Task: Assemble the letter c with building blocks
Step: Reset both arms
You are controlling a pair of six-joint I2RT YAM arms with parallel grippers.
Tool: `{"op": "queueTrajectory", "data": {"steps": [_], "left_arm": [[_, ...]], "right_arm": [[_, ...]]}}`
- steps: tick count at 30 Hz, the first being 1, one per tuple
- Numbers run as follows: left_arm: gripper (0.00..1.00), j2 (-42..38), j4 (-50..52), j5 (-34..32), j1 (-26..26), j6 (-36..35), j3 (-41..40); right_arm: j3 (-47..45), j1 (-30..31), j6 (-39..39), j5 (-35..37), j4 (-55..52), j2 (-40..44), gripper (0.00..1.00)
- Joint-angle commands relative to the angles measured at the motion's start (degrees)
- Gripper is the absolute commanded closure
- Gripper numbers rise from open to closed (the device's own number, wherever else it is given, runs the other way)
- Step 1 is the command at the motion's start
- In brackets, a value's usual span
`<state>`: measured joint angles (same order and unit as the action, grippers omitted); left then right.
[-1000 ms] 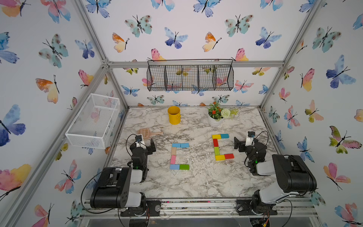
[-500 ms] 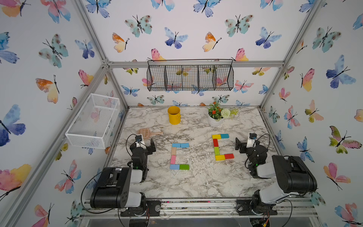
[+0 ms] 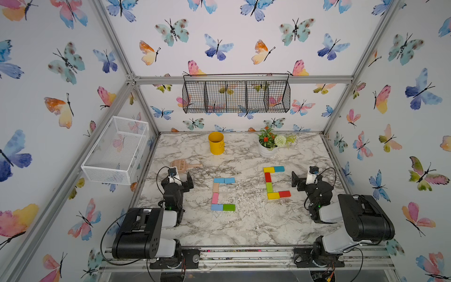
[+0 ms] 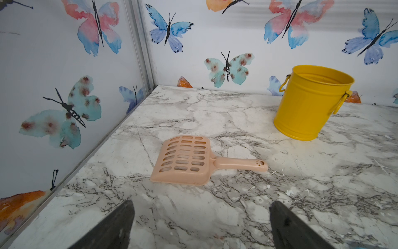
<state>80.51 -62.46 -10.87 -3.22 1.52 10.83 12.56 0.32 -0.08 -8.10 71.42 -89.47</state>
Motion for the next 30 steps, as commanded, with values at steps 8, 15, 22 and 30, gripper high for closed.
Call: {"op": "queueTrajectory", "data": {"steps": [8,15,22,30], "left_arm": [[0.02,-0.22,0.47,-0.82,-0.01,0.15,0.68],[0.02,-0.18,0.41,-0.81,0.01,0.15,0.68],[0.02,-0.23,0.43,-0.81,0.03,0.21,0.65],[0.02,-0.22,0.47,-0.79,-0.03,0.20,0.62]], "right_arm": [[3.30,-0.05,-0.54,-1.13,-4.91,-1.23,0.00],[3.16,-0.05,-0.60,-1.32,-4.95,-1.13,0.00],[-4.50,-0.04,0.49,1.63,5.94,1.37,0.00],[2.02,-0.05,-1.17,-2.31,-3.68,-0.31,0.00]]}}
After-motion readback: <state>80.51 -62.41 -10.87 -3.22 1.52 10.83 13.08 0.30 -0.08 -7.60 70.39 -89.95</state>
